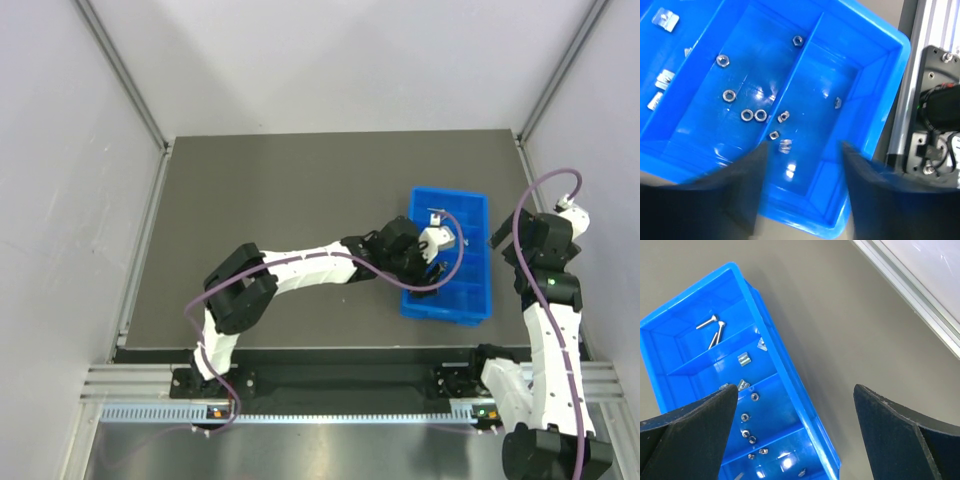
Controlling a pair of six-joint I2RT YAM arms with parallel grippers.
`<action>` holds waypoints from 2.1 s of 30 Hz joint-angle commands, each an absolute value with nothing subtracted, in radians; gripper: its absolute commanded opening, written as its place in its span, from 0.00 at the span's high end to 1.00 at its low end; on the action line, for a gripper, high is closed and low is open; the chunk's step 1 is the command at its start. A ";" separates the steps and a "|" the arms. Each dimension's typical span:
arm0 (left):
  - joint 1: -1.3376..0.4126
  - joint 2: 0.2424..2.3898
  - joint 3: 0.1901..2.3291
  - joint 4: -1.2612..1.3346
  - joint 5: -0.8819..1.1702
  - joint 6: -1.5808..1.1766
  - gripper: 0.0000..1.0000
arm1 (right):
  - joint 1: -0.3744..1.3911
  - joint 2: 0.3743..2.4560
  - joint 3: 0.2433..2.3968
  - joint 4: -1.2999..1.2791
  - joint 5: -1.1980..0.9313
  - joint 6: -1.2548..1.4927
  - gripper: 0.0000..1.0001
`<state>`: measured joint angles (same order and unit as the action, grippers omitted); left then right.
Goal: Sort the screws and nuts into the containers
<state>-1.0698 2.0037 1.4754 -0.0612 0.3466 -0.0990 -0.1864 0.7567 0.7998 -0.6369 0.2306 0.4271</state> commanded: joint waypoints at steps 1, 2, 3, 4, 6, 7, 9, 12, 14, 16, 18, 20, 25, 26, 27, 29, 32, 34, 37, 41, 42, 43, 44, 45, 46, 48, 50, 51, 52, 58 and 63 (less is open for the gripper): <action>-1.078 1.944 1.517 -0.060 0.327 -0.092 0.29 | -0.187 0.747 0.816 -0.618 0.242 0.416 0.00; -1.078 1.909 1.516 -0.063 0.304 -0.101 0.22 | -0.189 0.746 0.818 -0.618 0.242 0.416 0.00; -1.077 1.885 1.513 -0.063 0.270 -0.113 0.22 | -0.189 0.746 0.818 -0.618 0.245 0.417 0.00; -1.074 1.858 1.494 -0.063 0.230 -0.159 0.21 | -0.189 0.741 0.815 -0.620 0.248 0.417 0.00; -1.056 1.772 1.439 -0.028 0.115 -0.201 0.21 | -0.189 0.739 0.808 -0.615 0.250 0.419 0.00; -1.046 1.744 1.427 -0.034 0.079 -0.236 0.19 | -0.189 0.739 0.802 -0.612 0.249 0.422 0.00; -1.010 1.688 1.401 -0.104 -0.021 -0.268 0.18 | -0.189 0.744 0.801 -0.609 0.242 0.425 0.00; -0.962 1.658 1.375 -0.236 -0.142 -0.298 0.18 | -0.189 0.753 0.802 -0.604 0.239 0.428 0.00; -0.930 1.667 1.347 -0.299 -0.205 -0.333 0.18 | -0.189 0.759 0.801 -0.601 0.241 0.429 0.00; -0.908 1.687 1.327 -0.365 -0.204 -0.344 0.19 | -0.187 0.761 0.795 -0.597 0.238 0.430 0.00; -0.887 1.692 1.284 -0.348 -0.122 -0.296 0.19 | -0.187 0.761 0.788 -0.589 0.235 0.429 0.00; -0.873 1.680 1.241 -0.279 0.061 -0.143 0.21 | -0.189 0.765 0.784 -0.588 0.233 0.429 0.00; -0.839 1.675 1.144 -0.158 0.171 0.126 0.23 | -0.187 0.773 0.788 -0.586 0.227 0.425 0.00; -0.815 1.690 1.160 -0.172 0.182 0.142 0.24 | -0.189 0.773 0.788 -0.586 0.226 0.426 0.00; -0.804 1.706 1.187 -0.185 0.193 0.184 0.24 | -0.189 0.772 0.788 -0.583 0.225 0.426 0.00; -0.779 1.756 1.227 -0.224 0.218 0.222 0.25 | -0.189 0.772 0.787 -0.583 0.226 0.423 0.00; -0.758 1.824 1.278 -0.299 0.284 0.278 0.26 | -0.189 0.775 0.787 -0.581 0.227 0.423 0.00; -0.752 1.857 1.285 -0.310 0.317 0.311 0.29 | -0.189 0.773 0.790 -0.583 0.232 0.426 0.00; -0.735 1.879 1.285 -0.327 0.337 0.337 0.29 | -0.189 0.776 0.799 -0.592 0.238 0.425 0.00; -0.729 1.858 1.226 -0.308 0.333 0.376 0.30 | -0.189 0.770 0.804 -0.598 0.262 0.419 0.00; -0.726 1.850 1.212 -0.279 0.330 0.386 0.30 | -0.189 0.773 0.802 -0.598 0.262 0.419 0.00; -0.723 1.847 1.203 -0.269 0.331 0.390 0.30 | -0.187 0.772 0.802 -0.597 0.264 0.420 0.00; -0.721 1.847 1.198 -0.267 0.336 0.393 0.30 | -0.189 0.773 0.802 -0.597 0.262 0.420 0.00; -0.719 1.858 1.204 -0.265 0.340 0.394 0.31 | -0.190 0.778 0.802 -0.597 0.262 0.419 0.00; -0.719 1.867 1.204 -0.267 0.347 0.394 0.31 | -0.187 0.781 0.804 -0.598 0.262 0.419 0.00; -0.719 1.896 1.216 -0.275 0.359 0.408 0.31 | -0.189 0.785 0.807 -0.597 0.259 0.419 0.00; -0.719 1.911 1.227 -0.285 0.348 0.413 0.32 | -0.189 0.787 0.810 -0.600 0.261 0.420 0.00; -0.719 1.920 1.227 -0.285 0.341 0.413 0.32 | -0.189 0.782 0.811 -0.600 0.261 0.420 0.00; -0.719 1.922 1.226 -0.281 0.328 0.414 0.33 | -0.189 0.781 0.813 -0.600 0.259 0.417 0.00; -0.719 1.942 1.229 -0.262 0.298 0.416 0.37 | -0.187 0.781 0.810 -0.600 0.262 0.422 0.00; -0.721 1.977 1.244 -0.314 0.269 0.433 0.47 | -0.189 0.778 0.819 -0.603 0.261 0.420 0.00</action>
<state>-0.7250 1.9289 1.2297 -0.2783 0.2916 0.4065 -0.1864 0.7860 0.7795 -0.6296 0.2420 0.4278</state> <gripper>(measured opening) 0.548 0.996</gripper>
